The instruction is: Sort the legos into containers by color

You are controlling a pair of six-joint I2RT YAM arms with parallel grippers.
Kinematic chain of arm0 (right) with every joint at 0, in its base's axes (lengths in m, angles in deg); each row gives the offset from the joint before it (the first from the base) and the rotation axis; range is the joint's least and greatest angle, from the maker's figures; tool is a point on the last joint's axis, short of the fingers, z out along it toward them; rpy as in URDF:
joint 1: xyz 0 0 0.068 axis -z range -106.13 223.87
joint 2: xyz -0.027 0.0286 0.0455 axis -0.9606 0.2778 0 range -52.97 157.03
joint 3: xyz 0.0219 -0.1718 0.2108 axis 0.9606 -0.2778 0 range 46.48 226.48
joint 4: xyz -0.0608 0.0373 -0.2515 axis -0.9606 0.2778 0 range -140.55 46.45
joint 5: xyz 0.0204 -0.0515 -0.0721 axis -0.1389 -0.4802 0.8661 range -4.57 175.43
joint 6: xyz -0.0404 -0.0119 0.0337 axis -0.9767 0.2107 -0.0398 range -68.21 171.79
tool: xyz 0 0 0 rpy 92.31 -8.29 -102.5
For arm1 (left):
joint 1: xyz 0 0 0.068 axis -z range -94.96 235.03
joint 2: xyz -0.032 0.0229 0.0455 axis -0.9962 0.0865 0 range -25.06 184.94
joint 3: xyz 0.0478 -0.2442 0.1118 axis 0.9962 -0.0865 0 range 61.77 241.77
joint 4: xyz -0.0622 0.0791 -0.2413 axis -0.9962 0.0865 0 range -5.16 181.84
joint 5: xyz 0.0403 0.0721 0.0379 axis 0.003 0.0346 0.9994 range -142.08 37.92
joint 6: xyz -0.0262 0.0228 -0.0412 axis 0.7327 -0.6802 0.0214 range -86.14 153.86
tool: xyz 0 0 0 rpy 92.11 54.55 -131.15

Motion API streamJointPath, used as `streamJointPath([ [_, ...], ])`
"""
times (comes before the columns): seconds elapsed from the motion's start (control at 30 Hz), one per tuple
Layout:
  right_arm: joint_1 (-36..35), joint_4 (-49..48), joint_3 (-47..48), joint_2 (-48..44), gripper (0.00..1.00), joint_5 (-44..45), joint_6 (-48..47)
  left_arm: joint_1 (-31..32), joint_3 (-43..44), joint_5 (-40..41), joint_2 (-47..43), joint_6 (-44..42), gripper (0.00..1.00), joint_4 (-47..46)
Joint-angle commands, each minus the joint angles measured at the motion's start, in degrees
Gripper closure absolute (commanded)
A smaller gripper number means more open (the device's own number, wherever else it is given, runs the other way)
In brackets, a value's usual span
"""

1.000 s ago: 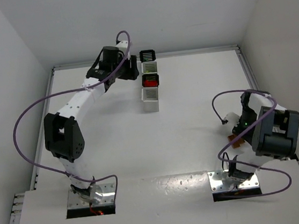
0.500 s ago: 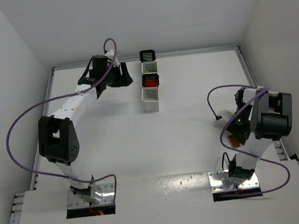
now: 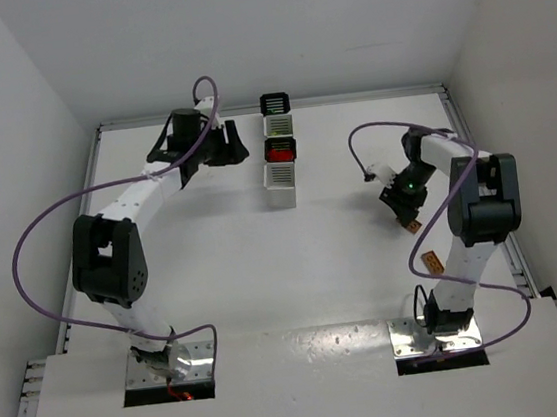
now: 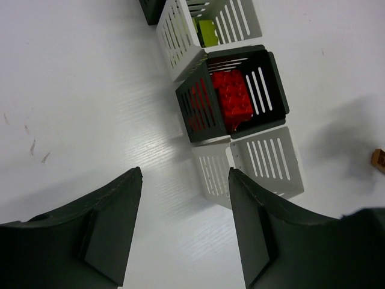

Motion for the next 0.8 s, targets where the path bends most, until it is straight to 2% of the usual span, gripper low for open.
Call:
streamJointPath([
  [0.0,-0.40,2.88,1.87,-1.44,0.54,-3.73,3.16,-0.68,0.18,-1.24,-2.95,-0.19,0.35,-3.32],
  [0.17,-0.40,4.20,-1.19,-6.87,0.49,0.93,9.40,-0.68,0.18,-0.71,-3.66,-0.20,0.32,-3.32],
  [0.27,-0.40,-2.20,-8.22,-14.60,0.40,5.24,13.17,-0.68,-0.43,0.69,-4.19,-0.72,0.29,-3.32],
  [0.33,-0.40,-5.89,-11.82,-18.38,0.28,7.61,16.42,-0.68,-0.43,1.49,-4.19,-0.72,0.26,-3.32],
  [0.43,-1.02,-8.28,-11.84,-17.62,0.23,8.84,19.15,-0.15,-0.43,2.10,-4.19,-0.72,0.25,-3.32],
  [0.57,-1.54,-15.11,-11.84,-14.98,0.21,11.14,20.92,-0.15,-0.43,3.86,-5.24,-1.43,0.22,-2.19],
  [0.77,-3.92,-19.00,-9.30,-8.65,0.21,13.06,20.92,-0.15,-0.43,4.92,-6.29,-2.66,0.21,-1.04],
])
